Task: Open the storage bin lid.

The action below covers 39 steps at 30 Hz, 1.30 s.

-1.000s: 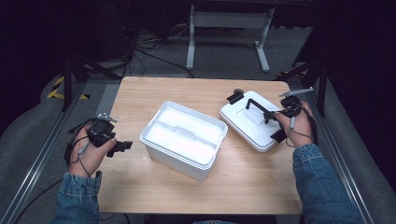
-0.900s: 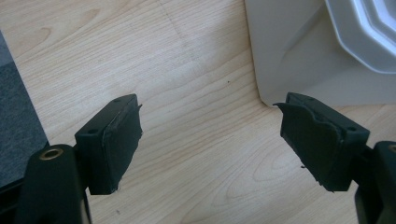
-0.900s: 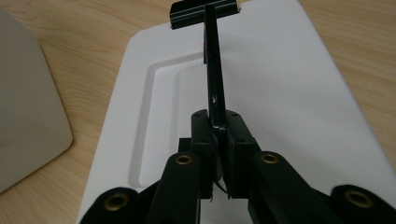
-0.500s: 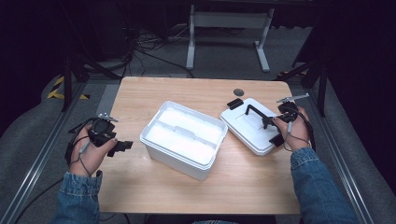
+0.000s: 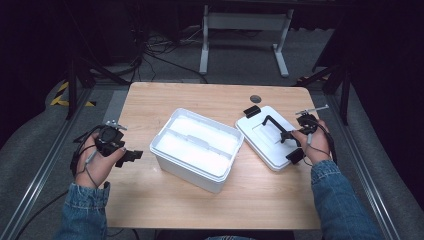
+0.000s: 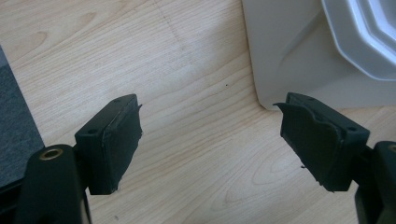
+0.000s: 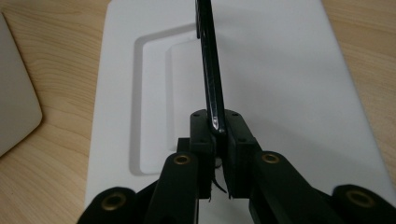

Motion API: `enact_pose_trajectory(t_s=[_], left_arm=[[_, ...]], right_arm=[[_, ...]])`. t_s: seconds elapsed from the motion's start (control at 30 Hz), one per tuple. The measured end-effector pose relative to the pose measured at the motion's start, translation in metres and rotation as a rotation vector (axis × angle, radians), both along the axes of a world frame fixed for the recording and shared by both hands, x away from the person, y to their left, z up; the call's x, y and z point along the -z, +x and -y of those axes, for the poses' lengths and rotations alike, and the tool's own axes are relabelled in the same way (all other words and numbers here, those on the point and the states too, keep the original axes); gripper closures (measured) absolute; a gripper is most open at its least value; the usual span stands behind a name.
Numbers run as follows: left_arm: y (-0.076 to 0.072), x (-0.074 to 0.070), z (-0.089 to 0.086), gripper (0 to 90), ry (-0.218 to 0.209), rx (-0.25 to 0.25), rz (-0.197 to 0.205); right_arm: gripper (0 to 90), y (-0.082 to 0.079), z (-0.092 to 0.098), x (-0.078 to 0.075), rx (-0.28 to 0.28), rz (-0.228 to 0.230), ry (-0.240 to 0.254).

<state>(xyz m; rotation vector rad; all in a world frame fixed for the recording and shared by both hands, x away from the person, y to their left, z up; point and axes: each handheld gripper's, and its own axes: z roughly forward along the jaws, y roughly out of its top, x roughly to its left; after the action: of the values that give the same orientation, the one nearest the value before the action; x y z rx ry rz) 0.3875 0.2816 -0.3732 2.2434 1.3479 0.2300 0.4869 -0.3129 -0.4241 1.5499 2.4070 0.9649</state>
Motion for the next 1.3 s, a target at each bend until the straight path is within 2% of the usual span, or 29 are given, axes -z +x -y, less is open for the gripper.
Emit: enact_pose_trajectory(t_s=[0.13, 0.23, 0.33, 0.5, 0.57, 0.73, 1.07, 1.2, 1.3], left_arm=[[0.0, 0.0, 0.0, 21.1, -0.003, -0.005, -0.001], [0.001, 0.0, 0.0, 20.8, -0.004, -0.003, -0.004], [0.001, 0.0, 0.0, 20.7, -0.008, 0.0, -0.006], [0.001, 0.0, 0.002, 20.5, -0.004, 0.002, -0.003], [0.001, 0.0, 0.003, 20.5, -0.006, 0.001, -0.006], [0.001, 0.001, 0.003, 20.5, 0.002, 0.006, -0.01], [-0.005, 0.0, 0.0, 20.4, -0.002, 0.006, -0.003], [-0.007, 0.0, -0.002, 20.4, 0.002, 0.009, 0.001], [-0.01, -0.001, -0.002, 20.3, -0.006, 0.006, -0.001]], right_arm=[[83.2, 0.0, -0.001, 0.001, 0.011, -0.015, -0.019], [77.0, 0.0, -0.001, 0.0, 0.043, -0.002, -0.006], [65.0, 0.0, 0.002, -0.004, 0.078, 0.046, -0.055], [57.0, -0.004, 0.009, -0.01, 0.111, 0.099, -0.076], [56.3, -0.006, 0.01, -0.012, 0.112, 0.105, -0.065], [56.1, -0.013, 0.008, -0.021, 0.087, 0.132, -0.051], [54.0, -0.033, -0.011, -0.05, -0.001, 0.191, -0.018], [52.9, -0.042, -0.019, -0.059, -0.03, 0.195, 0.007], [51.8, -0.05, -0.026, -0.063, -0.058, 0.199, 0.006]])
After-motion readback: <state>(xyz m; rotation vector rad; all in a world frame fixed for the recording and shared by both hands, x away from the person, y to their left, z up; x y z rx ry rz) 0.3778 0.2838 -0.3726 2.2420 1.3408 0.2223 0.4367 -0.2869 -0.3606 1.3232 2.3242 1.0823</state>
